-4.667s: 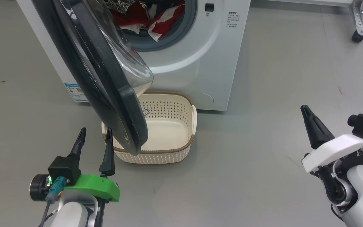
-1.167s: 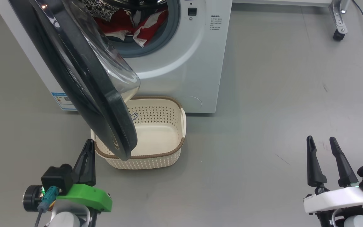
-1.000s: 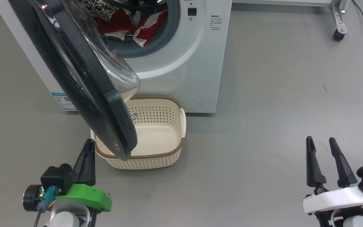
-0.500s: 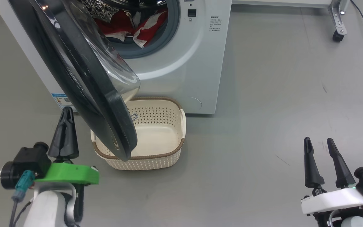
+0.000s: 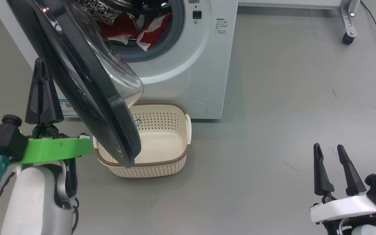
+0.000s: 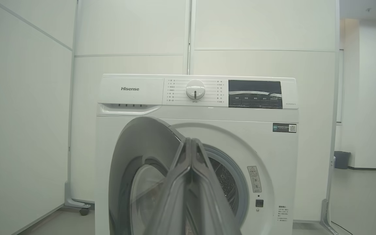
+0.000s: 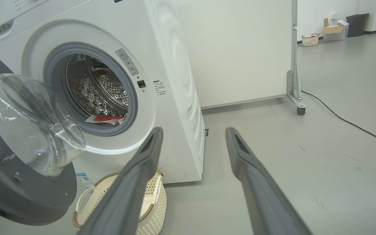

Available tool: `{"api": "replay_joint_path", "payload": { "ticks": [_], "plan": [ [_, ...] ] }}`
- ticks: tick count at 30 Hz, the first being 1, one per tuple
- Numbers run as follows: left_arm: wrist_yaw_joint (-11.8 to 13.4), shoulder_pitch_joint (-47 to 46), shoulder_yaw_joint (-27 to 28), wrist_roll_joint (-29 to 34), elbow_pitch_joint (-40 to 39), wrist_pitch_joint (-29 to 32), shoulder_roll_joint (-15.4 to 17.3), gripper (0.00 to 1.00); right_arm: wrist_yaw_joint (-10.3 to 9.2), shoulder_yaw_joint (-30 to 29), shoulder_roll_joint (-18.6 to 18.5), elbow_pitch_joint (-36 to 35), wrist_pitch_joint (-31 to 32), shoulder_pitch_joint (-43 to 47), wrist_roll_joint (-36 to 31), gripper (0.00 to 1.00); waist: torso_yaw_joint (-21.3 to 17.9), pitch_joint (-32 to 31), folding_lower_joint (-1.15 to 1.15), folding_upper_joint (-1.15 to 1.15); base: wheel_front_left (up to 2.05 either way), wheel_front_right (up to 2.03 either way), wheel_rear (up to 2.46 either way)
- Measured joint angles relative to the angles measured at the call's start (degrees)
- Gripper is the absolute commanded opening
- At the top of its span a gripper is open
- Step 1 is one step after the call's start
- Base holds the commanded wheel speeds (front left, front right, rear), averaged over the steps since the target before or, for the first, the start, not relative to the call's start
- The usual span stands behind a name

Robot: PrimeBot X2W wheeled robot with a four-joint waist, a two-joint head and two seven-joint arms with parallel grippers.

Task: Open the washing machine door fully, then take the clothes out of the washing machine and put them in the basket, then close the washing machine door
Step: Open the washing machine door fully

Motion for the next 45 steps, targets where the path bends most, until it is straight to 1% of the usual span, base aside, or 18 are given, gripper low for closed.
{"api": "replay_joint_path", "payload": {
  "ticks": [8, 10, 14, 18, 22, 27, 32, 41, 45],
  "plan": [
    [-0.55, -3.55, -0.67, 0.70, -3.53, -0.01, 0.02, 0.00, 0.45, -0.37, 0.35, 0.41, 0.00, 0.00, -0.36, 1.00, -0.36, -0.22, 0.00, 0.00, 0.00, 0.00, 0.00],
    [-0.66, -3.64, -2.00, 1.01, -3.57, -0.01, 0.02, 0.00, 0.49, -0.37, 0.44, 0.58, 0.00, 0.00, -0.44, 1.00, -0.43, -0.29, 0.00, 0.00, 0.00, 0.00, 0.00],
    [-1.98, -3.63, -4.70, 1.14, -3.16, 0.96, 0.00, 0.00, 0.51, -0.49, 0.82, 0.62, 0.00, -0.01, -0.47, 1.00, -0.66, -0.46, 0.00, 0.00, 0.00, 0.00, 0.00],
    [-2.50, -3.52, -7.38, 1.49, -2.24, 2.58, 0.00, 0.00, 0.52, -0.53, 1.04, 0.70, 0.00, -0.01, -0.48, 1.00, -0.99, -0.57, 0.00, 0.00, 0.00, 0.00, 0.00],
    [-2.59, -3.22, -9.57, 1.49, -0.57, 4.09, -0.01, 0.00, 0.94, -0.55, 1.25, 0.90, 0.00, -0.01, -0.48, 1.00, -1.39, -0.58, 0.00, 0.00, 0.00, 0.00, 0.00],
    [-3.00, -0.92, -11.49, 1.45, 1.79, 6.03, 0.02, 0.00, 0.99, -0.31, 1.57, 1.05, 0.00, -0.05, -0.55, 1.00, -2.22, -0.41, 0.00, 0.00, 0.00, 0.00, 0.00],
    [-3.07, 0.25, -13.84, -0.24, 4.01, 7.75, 0.02, 0.00, 1.00, -0.77, 1.98, 1.26, -0.01, -0.10, -0.56, 1.00, -3.11, -0.09, 0.00, 0.00, 0.00, 0.00, 0.00],
    [-2.97, 0.87, -15.22, -3.75, 7.50, 10.03, 0.05, 0.00, 1.08, -0.85, 2.18, 1.35, -0.01, -0.21, -0.56, 1.00, -4.26, 0.38, 0.00, 0.00, 0.00, 0.00, 0.00],
    [-2.41, 0.88, -15.19, -4.26, 9.20, 10.65, 0.05, 0.00, 1.11, -0.85, 2.22, 1.52, -0.01, -0.23, -0.56, 1.00, -4.76, 0.61, 0.00, 0.00, 0.00, 0.00, 0.00]
  ]
}}
